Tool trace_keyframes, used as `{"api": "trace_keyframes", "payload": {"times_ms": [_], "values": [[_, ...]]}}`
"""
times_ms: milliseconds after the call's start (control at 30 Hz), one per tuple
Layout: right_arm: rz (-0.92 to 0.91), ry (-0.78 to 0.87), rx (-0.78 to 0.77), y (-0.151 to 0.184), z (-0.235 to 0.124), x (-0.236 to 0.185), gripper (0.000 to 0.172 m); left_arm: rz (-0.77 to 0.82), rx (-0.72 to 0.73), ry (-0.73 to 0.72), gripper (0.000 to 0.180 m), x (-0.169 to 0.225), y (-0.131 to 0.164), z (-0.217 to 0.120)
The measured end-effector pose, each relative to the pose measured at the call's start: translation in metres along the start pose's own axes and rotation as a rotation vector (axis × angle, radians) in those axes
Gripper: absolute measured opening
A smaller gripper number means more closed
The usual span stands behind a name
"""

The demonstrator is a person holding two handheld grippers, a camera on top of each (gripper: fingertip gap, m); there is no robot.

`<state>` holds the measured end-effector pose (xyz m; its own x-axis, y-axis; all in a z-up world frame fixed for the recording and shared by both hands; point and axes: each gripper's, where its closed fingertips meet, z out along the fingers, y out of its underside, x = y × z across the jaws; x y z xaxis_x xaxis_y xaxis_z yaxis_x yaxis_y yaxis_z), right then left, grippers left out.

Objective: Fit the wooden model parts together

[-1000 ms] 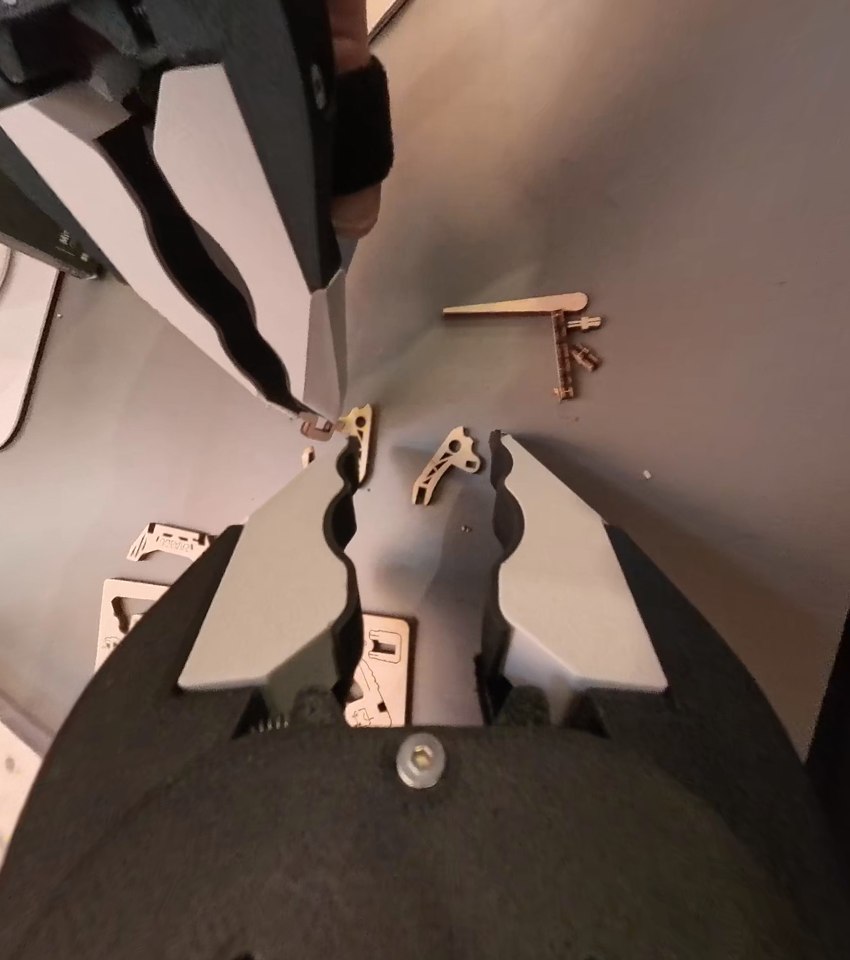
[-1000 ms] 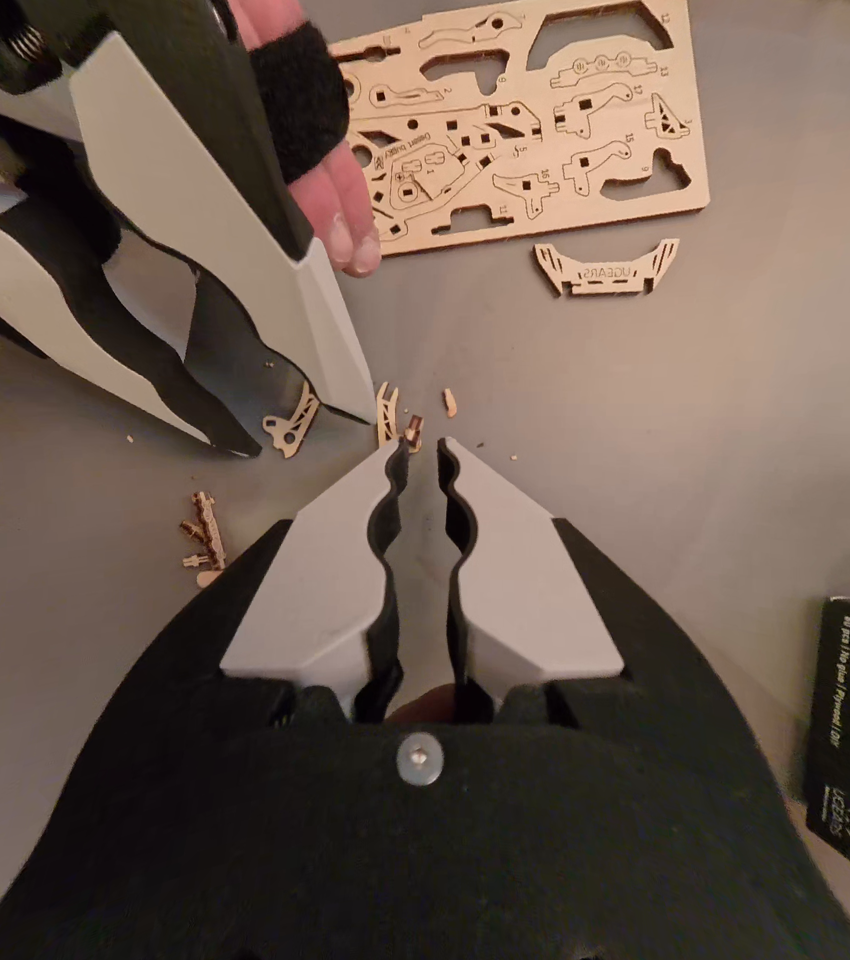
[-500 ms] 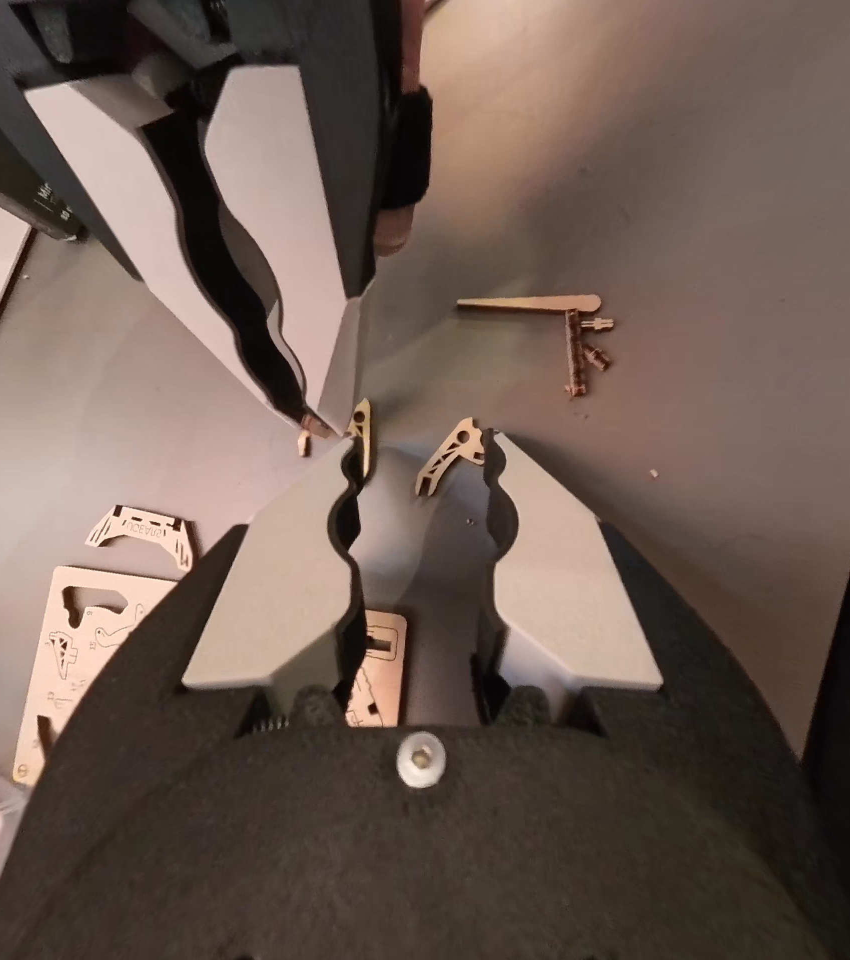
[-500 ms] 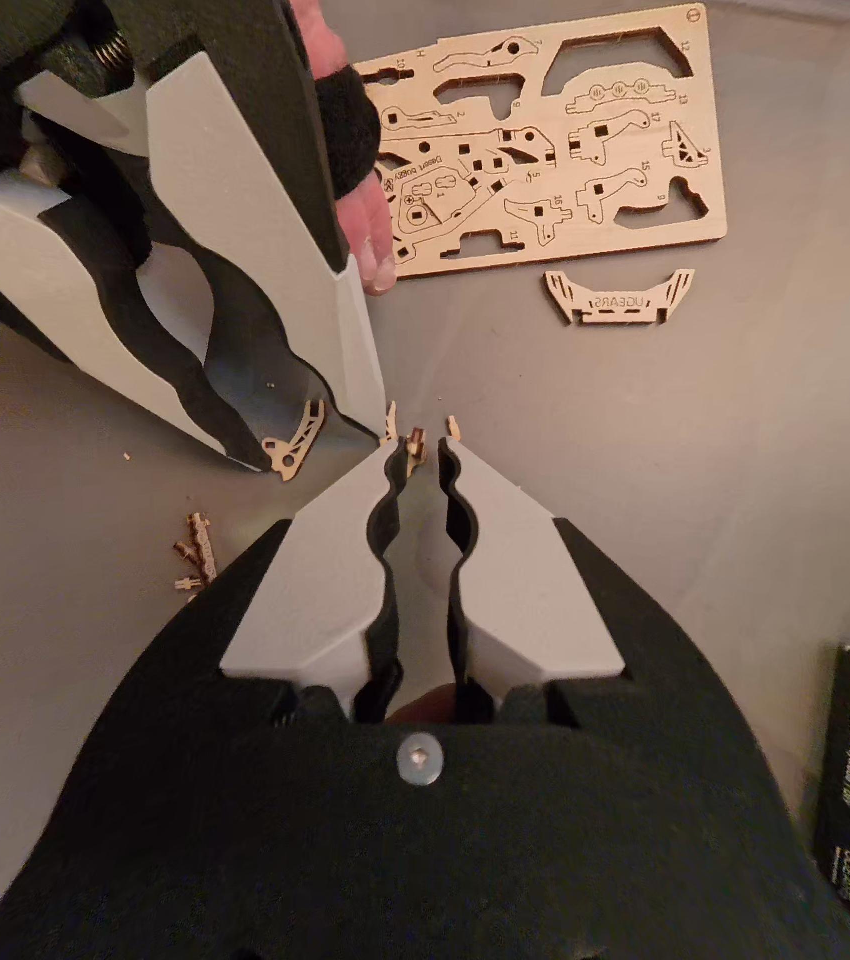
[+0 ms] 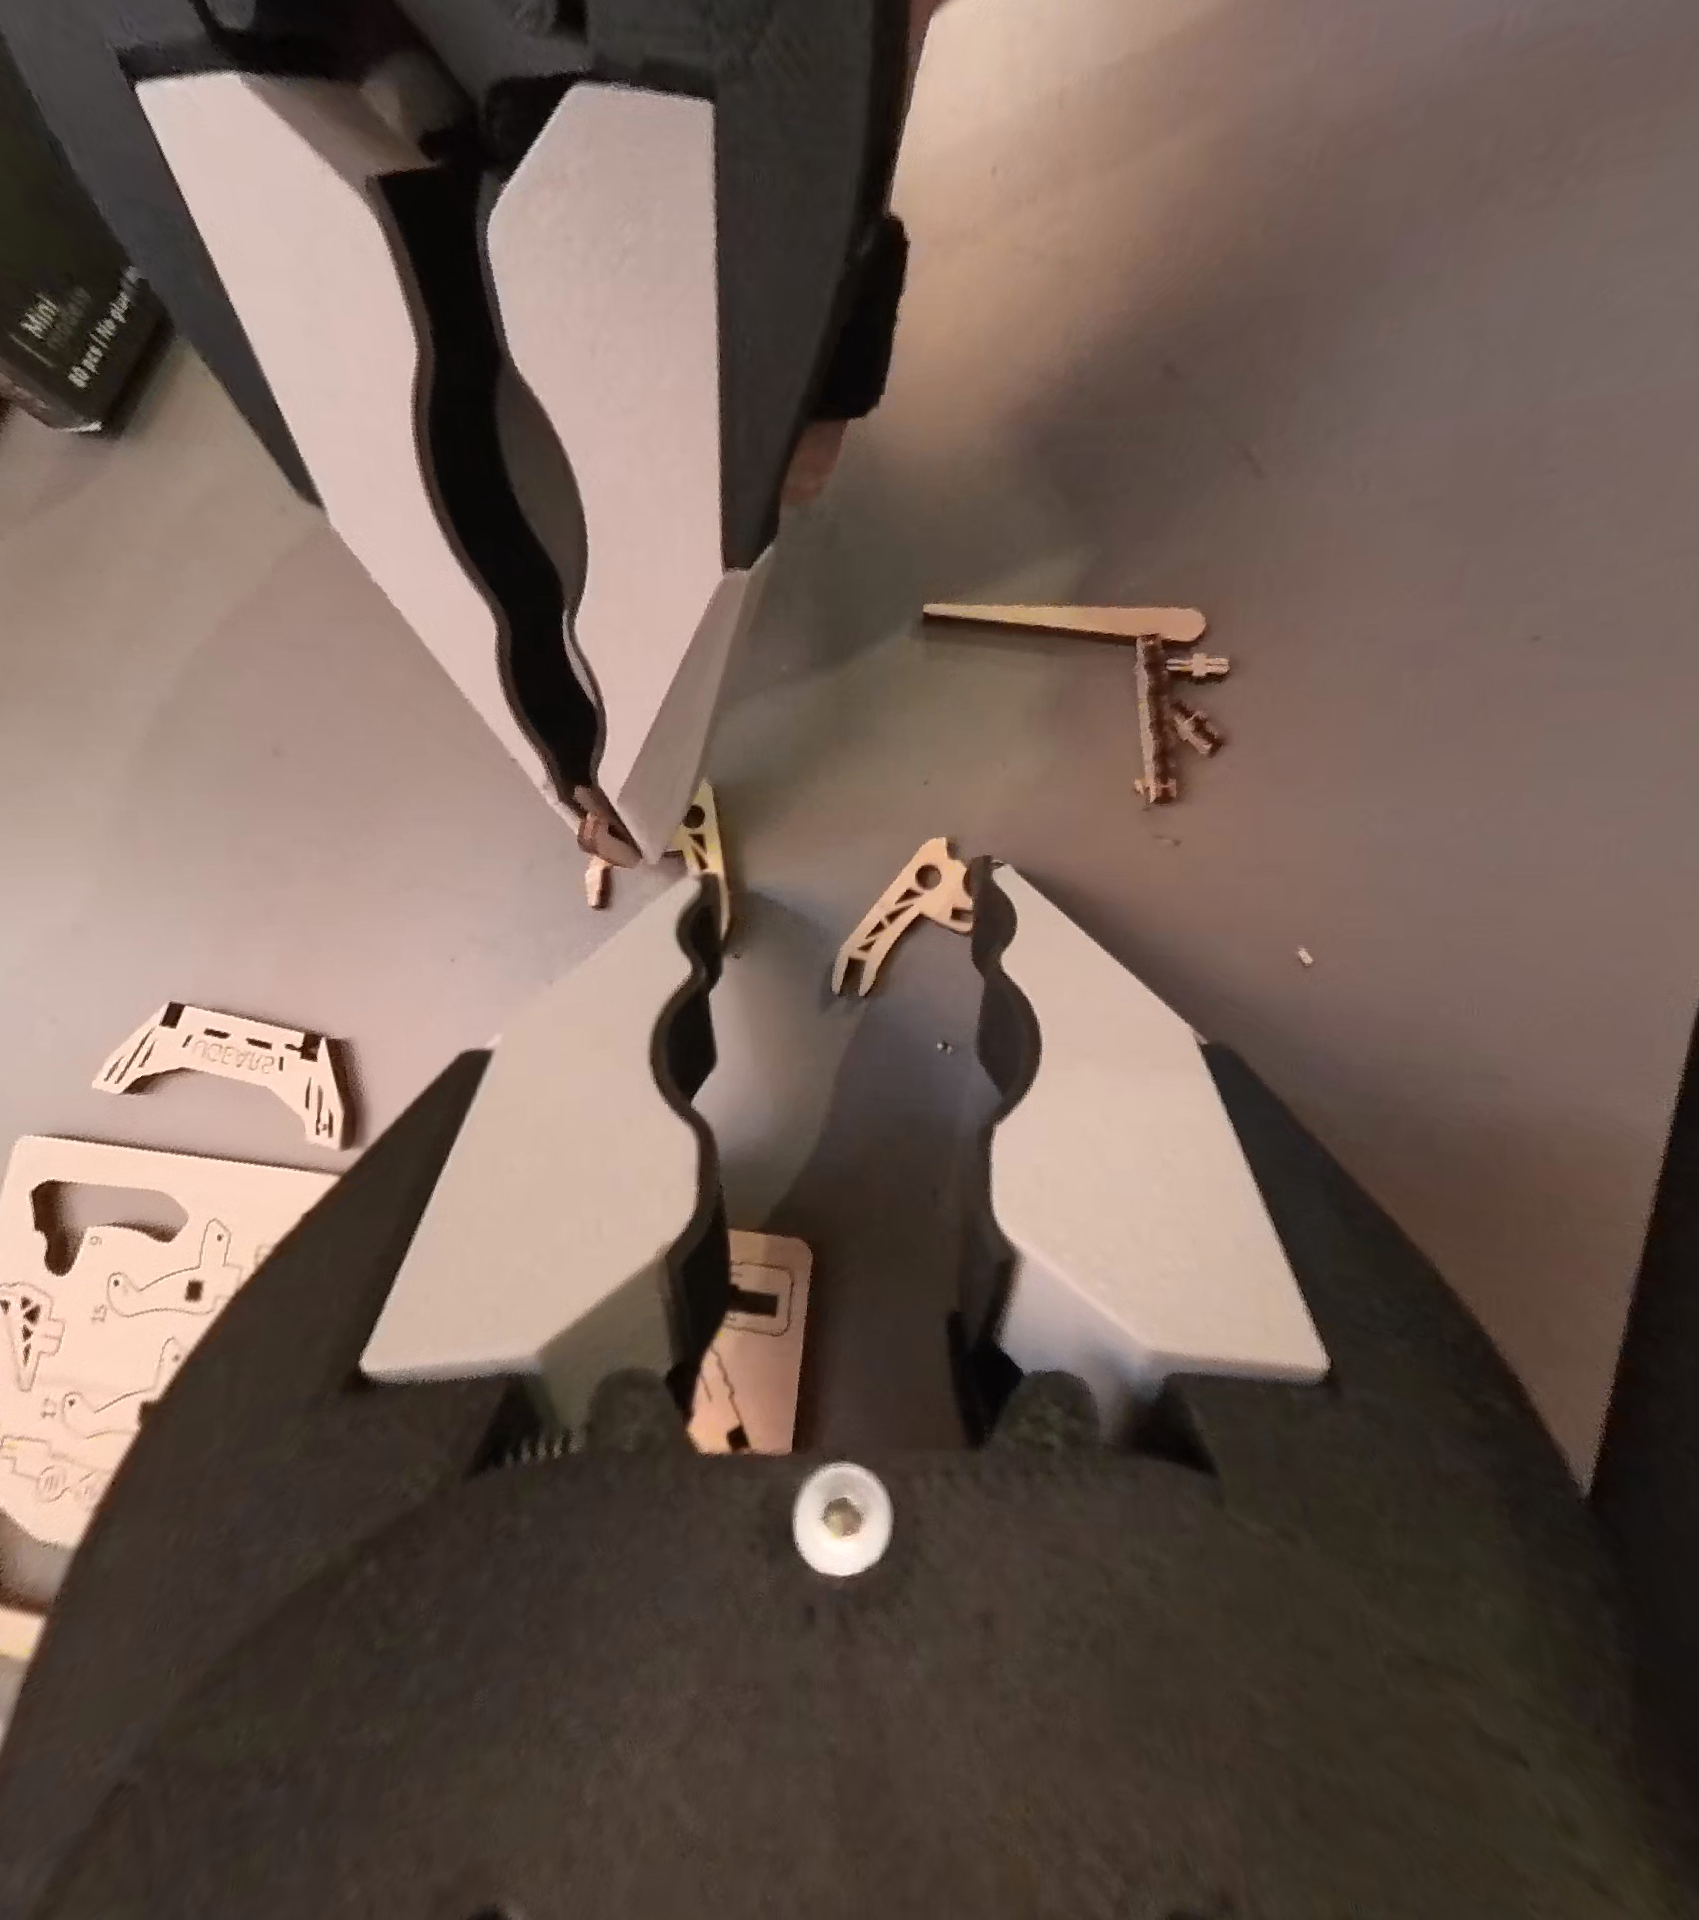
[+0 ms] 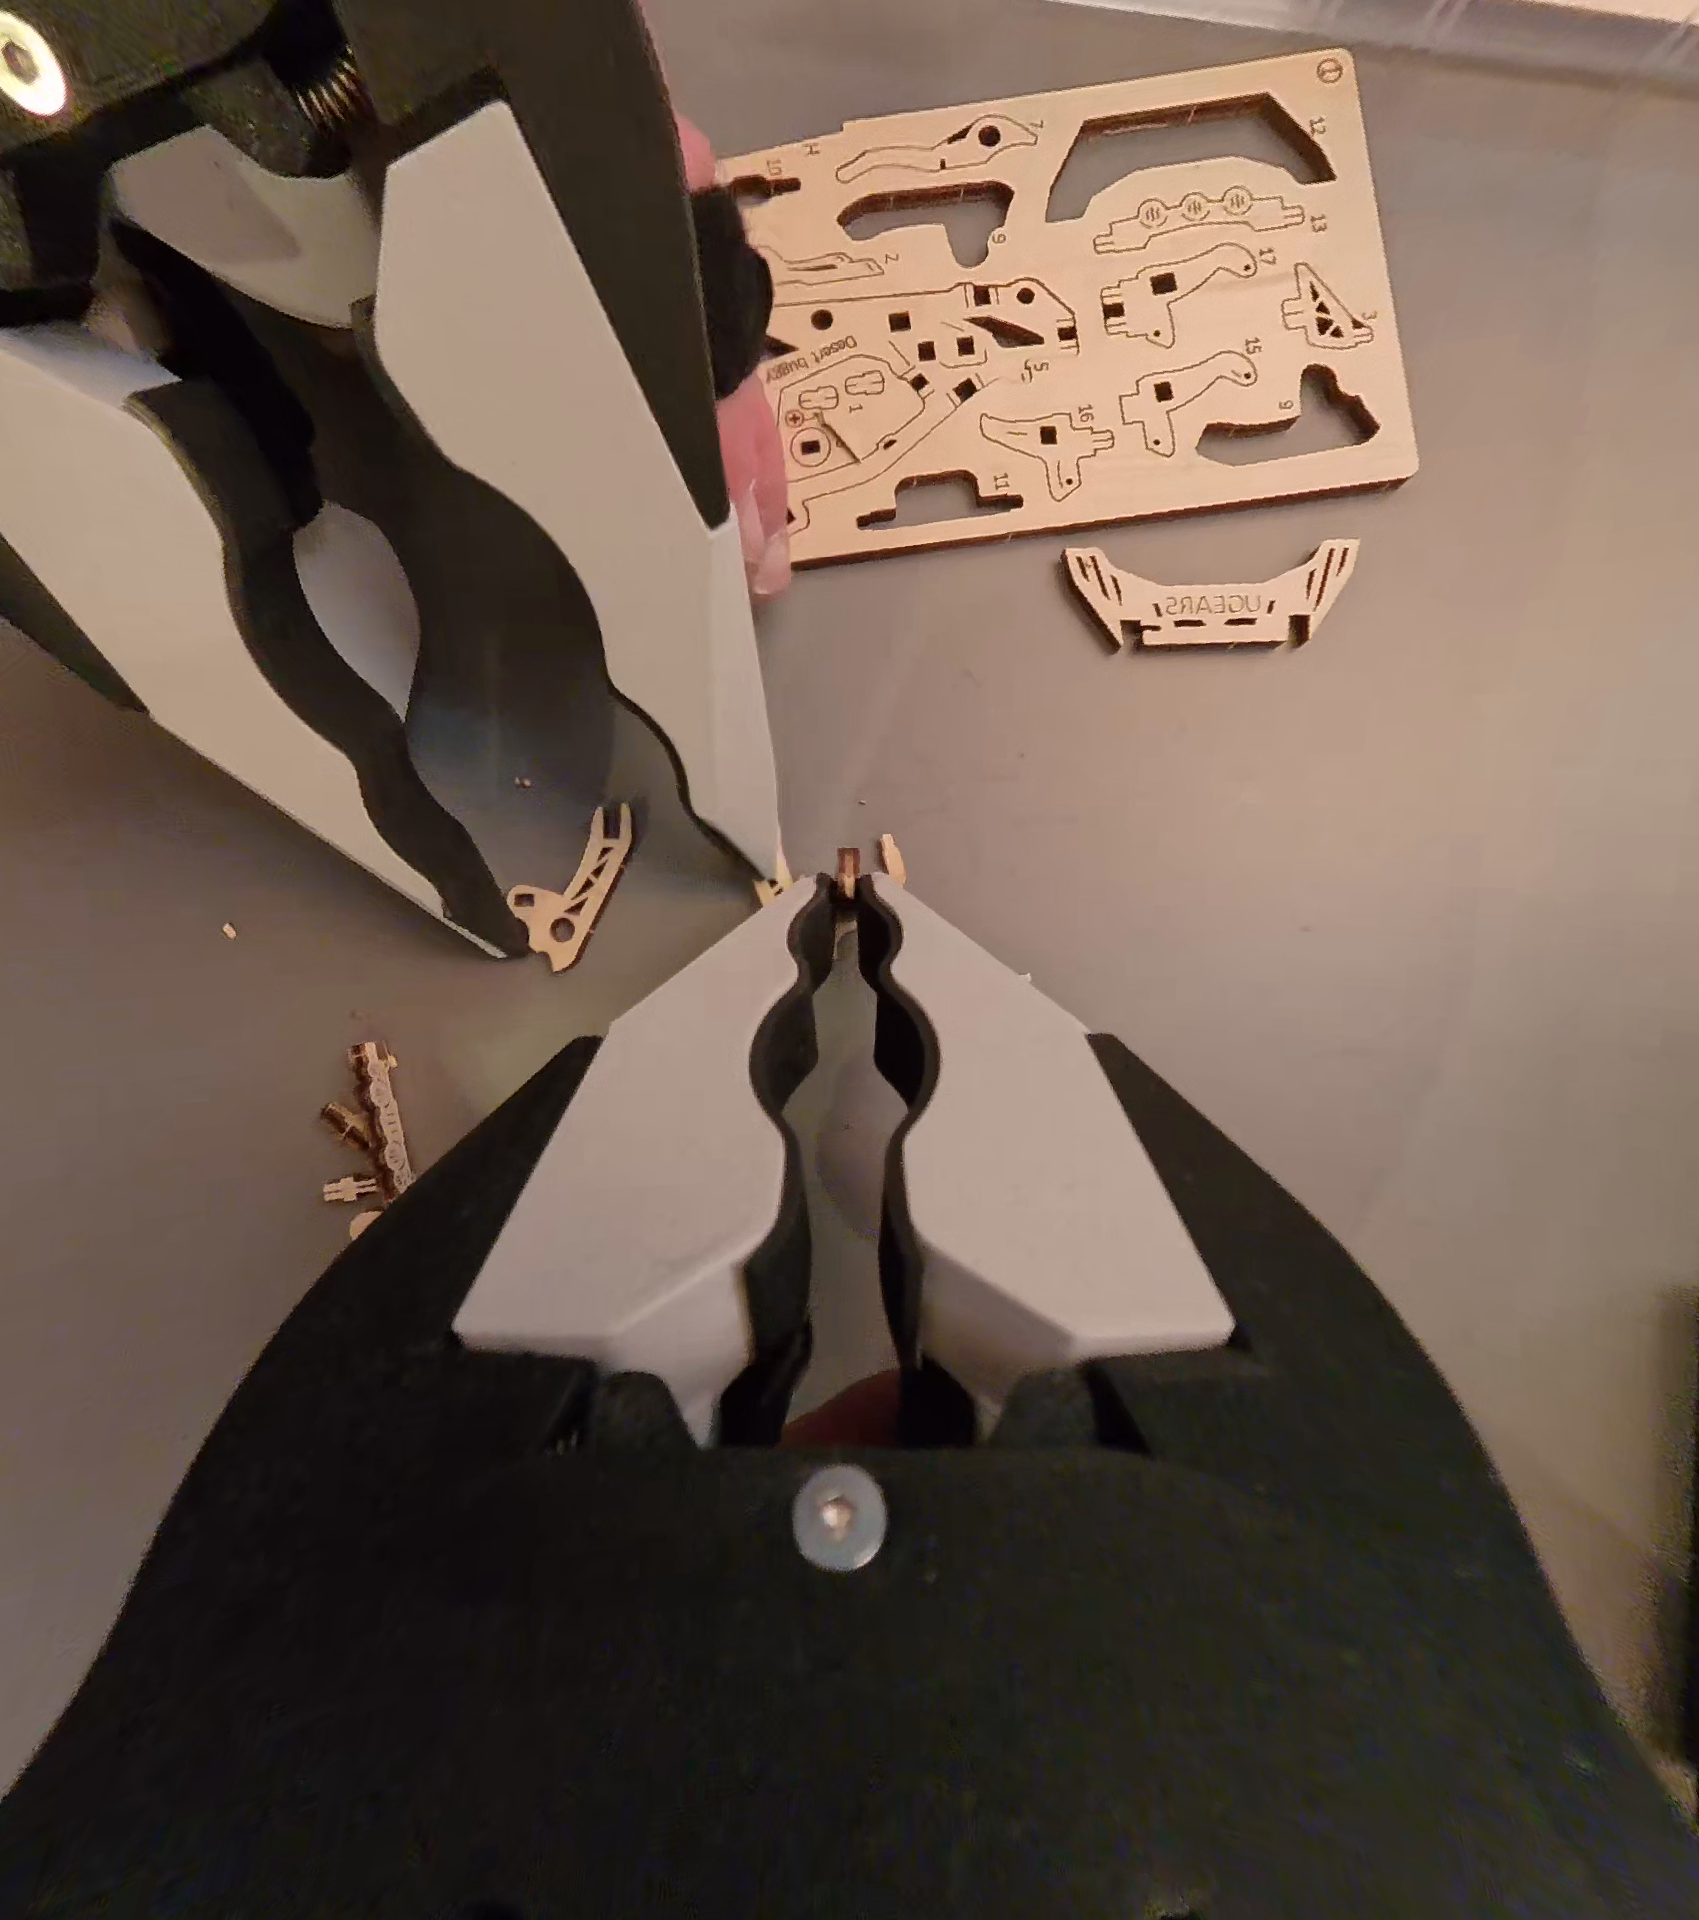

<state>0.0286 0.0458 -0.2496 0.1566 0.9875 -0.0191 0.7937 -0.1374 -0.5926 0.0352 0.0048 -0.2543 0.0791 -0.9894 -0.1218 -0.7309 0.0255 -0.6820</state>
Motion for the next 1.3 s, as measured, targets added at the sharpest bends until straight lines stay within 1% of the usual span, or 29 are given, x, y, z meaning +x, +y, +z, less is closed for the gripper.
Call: {"api": "trace_keyframes", "payload": {"times_ms": [200,433,533,833,933,1033,1300], "values": [[0.007,0.006,0.039,0.0028,-0.0023,-0.0016,0.002,0.012,-0.027,0.039,0.045,0.0014,0.0002,0.0008],[-0.023,0.028,0.097,0.0048,-0.0038,-0.0027,0.002,0.024,-0.028,0.036,0.041,0.0001,0.0002,0.0011],[-0.034,0.052,0.102,0.0072,-0.0030,-0.0027,0.002,0.026,-0.030,0.039,0.040,-0.0002,0.0003,0.0011],[-0.042,0.052,0.117,0.0055,-0.0050,-0.0021,0.002,0.029,-0.033,0.049,0.040,0.0000,-0.0003,0.0014],[-0.035,0.052,0.131,0.0024,-0.0080,-0.0005,0.005,0.029,-0.032,0.049,0.040,-0.0001,-0.0003,0.0014],[-0.035,0.043,0.130,0.0025,-0.0078,-0.0018,0.000,0.030,-0.032,0.052,0.040,-0.0001,-0.0004,0.0014],[-0.027,0.051,0.158,0.0039,-0.0087,-0.0022,0.000,0.029,-0.029,0.051,0.040,-0.0002,-0.0003,0.0016]]}}
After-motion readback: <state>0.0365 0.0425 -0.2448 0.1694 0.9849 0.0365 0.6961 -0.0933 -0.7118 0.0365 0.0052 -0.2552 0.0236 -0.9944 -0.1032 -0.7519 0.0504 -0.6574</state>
